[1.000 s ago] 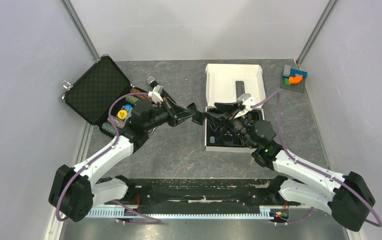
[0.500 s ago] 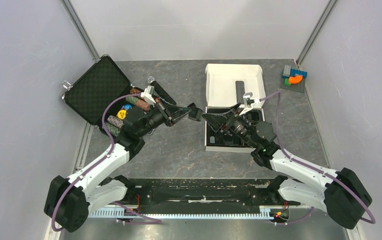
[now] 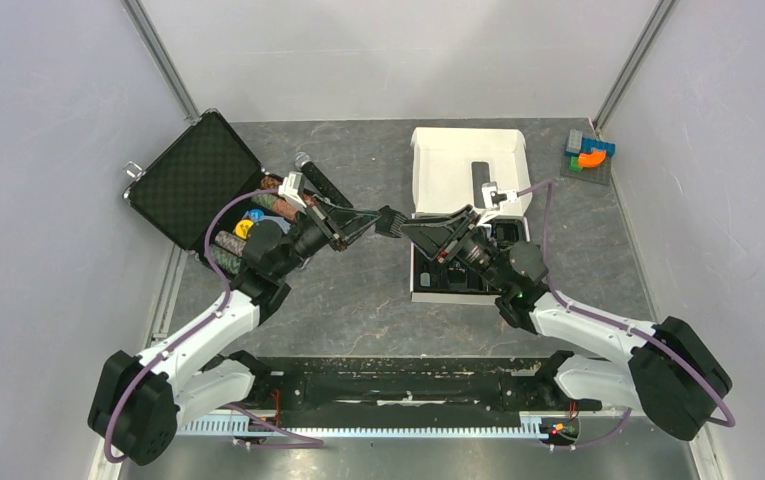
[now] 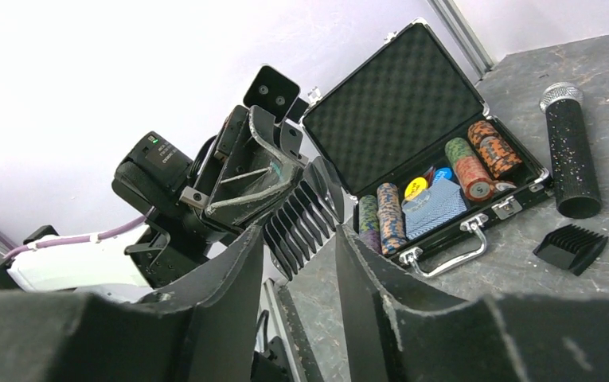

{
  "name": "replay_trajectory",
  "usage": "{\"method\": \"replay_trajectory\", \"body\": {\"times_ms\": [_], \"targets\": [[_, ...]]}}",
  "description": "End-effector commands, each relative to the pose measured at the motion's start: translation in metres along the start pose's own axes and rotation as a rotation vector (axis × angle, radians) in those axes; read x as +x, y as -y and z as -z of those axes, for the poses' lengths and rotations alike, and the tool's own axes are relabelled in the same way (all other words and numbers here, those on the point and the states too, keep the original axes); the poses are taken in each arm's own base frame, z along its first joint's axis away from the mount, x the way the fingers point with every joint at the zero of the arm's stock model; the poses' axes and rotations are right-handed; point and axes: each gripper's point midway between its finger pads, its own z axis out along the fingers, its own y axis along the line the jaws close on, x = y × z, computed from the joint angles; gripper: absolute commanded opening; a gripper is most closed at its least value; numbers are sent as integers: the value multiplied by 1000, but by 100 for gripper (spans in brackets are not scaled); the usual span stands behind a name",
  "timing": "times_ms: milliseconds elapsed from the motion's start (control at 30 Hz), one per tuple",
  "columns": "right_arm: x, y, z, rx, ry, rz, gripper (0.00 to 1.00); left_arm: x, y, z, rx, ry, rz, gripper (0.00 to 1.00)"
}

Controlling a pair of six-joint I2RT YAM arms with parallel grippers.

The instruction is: Sort the hair-cutting tools

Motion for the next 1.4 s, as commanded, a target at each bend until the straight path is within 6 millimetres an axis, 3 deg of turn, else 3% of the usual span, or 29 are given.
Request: {"method": "replay_trajectory", "body": {"times_ms": [0, 200, 400, 567, 600, 767, 900, 1100, 1233, 1367], "targets": [[-13, -22, -7, -96, 32, -26, 38, -5, 25, 3, 95, 28, -8, 2], [-16, -28, -11, -134, 38, -48, 24, -5, 27, 4, 107, 29, -18, 2], [-22, -28, -9, -146, 49, -39, 4, -4, 25, 4, 104, 30, -28, 3], [-31, -17, 0, -120, 52, -16, 0, -6, 10, 4, 33, 42, -94, 21], [-31, -13, 2, -107, 40, -12, 0, -7, 3, 5, 5, 49, -119, 29], [-30, 19, 19, -21, -49, 9, 0, -14, -21, 11, -127, 70, -232, 39], [-30, 62, 43, 137, -177, 62, 0, -26, -39, 19, -288, 53, -369, 43], [-48, 121, 106, 411, -285, 115, 0, -52, -70, 41, -565, -10, -531, 54], [-51, 163, 156, 631, -376, 102, 0, -69, -83, 55, -686, -64, -627, 69], [-49, 189, 187, 768, -424, 90, 0, -86, -92, 72, -806, -84, -730, 85]]}}
